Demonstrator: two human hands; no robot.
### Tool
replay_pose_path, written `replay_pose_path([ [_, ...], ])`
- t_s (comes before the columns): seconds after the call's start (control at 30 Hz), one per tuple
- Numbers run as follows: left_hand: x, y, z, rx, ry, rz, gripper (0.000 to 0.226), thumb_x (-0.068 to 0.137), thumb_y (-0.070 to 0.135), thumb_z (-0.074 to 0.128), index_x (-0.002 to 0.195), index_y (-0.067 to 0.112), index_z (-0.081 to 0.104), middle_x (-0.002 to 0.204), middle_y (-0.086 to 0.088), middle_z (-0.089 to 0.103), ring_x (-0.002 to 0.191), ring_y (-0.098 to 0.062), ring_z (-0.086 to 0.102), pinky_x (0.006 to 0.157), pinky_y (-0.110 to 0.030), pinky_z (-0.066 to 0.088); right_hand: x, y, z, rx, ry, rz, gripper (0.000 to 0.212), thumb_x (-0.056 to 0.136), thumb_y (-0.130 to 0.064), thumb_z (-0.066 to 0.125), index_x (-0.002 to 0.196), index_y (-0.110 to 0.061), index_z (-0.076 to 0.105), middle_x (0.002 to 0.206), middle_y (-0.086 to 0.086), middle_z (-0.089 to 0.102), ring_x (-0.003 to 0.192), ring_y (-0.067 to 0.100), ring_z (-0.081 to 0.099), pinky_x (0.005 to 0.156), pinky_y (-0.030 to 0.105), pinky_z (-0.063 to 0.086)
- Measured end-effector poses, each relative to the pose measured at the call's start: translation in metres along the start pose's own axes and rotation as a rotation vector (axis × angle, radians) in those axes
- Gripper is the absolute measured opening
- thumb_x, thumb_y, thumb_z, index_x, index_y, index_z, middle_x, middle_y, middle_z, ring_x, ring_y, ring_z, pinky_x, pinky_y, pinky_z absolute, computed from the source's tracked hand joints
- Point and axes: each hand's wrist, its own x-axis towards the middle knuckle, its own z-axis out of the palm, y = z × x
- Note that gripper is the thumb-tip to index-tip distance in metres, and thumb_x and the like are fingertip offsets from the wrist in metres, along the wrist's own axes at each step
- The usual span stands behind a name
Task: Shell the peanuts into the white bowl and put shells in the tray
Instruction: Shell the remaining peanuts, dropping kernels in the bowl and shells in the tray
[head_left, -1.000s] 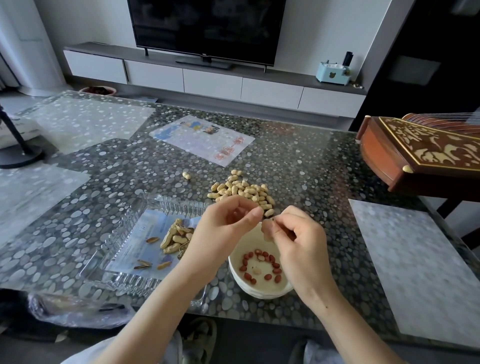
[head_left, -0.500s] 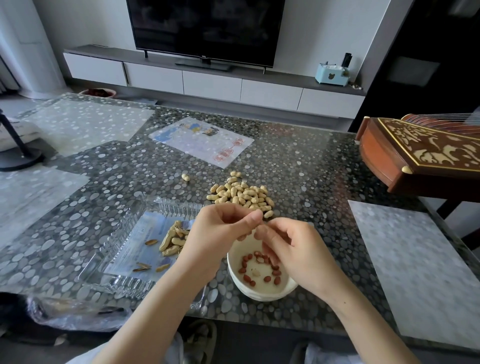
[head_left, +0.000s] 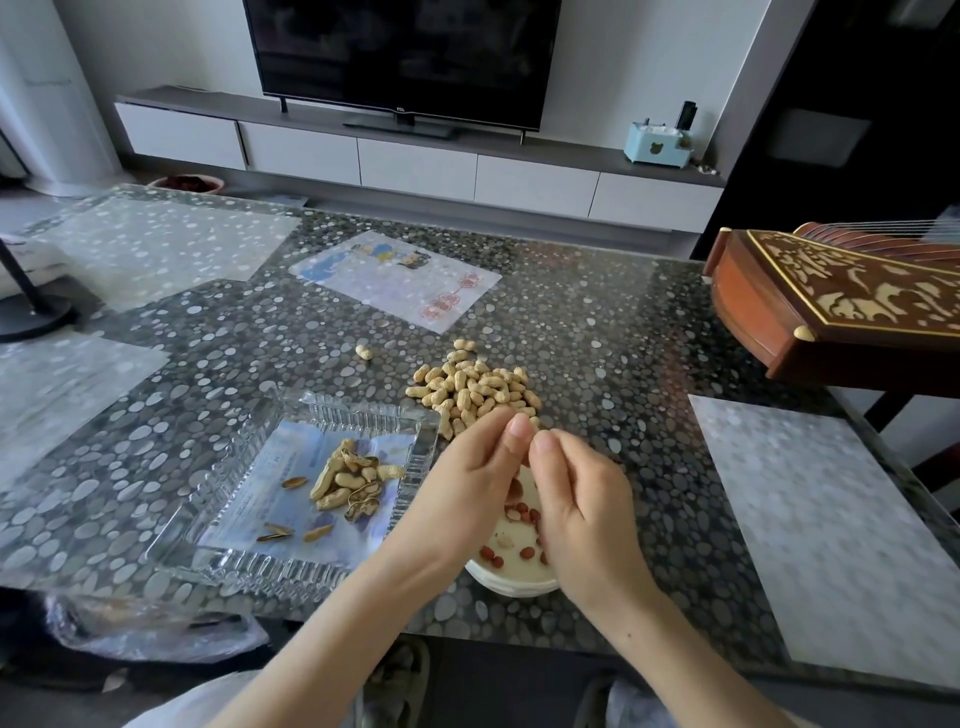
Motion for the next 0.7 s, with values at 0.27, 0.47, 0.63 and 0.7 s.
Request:
replay_pose_path([
  [0.27,-0.002,0.003,0.0,-0.132,0.044,-0.094,0.028,0.098,0.028,0.044,0.075,0.019,0.057,0.06,0.012,0.051,0.057,-0.001,0.048,0.065,-0.025,0.042,0.004,-0.007,-0.008,0.195,-0.12,0.25,0.041,0.102,-0.03,0.037,0.085,-0.008,0.068,0.076,0.009,0.069,0.073,0.025,0.065,0.066,0.039,0.055],
  [0.47,0.001,0.0,-0.005,-0.265,-0.008,-0.244,0.022,0.098,0.023,0.046,0.089,0.007,0.059,0.07,-0.002,0.05,0.06,-0.008,0.043,0.062,-0.022,0.04,0.011,0.0,-0.02,0.475,-0.218,0.673,0.047,0.098,-0.031,0.044,0.054,-0.017,0.046,0.048,-0.007,0.039,0.039,0.005,0.033,0.041,0.017,0.026],
  [0.63,0.003,-0.001,-0.008,-0.149,0.04,-0.272,0.033,0.097,0.026,0.05,0.066,0.017,0.056,0.06,0.002,0.047,0.056,-0.009,0.042,0.056,-0.02,0.035,0.016,0.005,-0.031,0.44,-0.285,0.745,0.045,0.098,-0.034,0.043,0.057,-0.014,0.042,0.049,-0.004,0.031,0.04,0.009,0.026,0.043,0.022,0.019],
  [0.7,0.003,-0.002,-0.01,0.216,0.094,-0.182,0.037,0.095,0.033,0.052,0.06,0.019,0.055,0.057,0.005,0.048,0.052,-0.006,0.043,0.054,-0.017,0.035,0.017,0.009,-0.038,0.044,-0.308,0.571,0.044,0.097,-0.037,0.045,0.059,-0.013,0.041,0.052,-0.003,0.035,0.047,0.01,0.033,0.05,0.025,0.026],
])
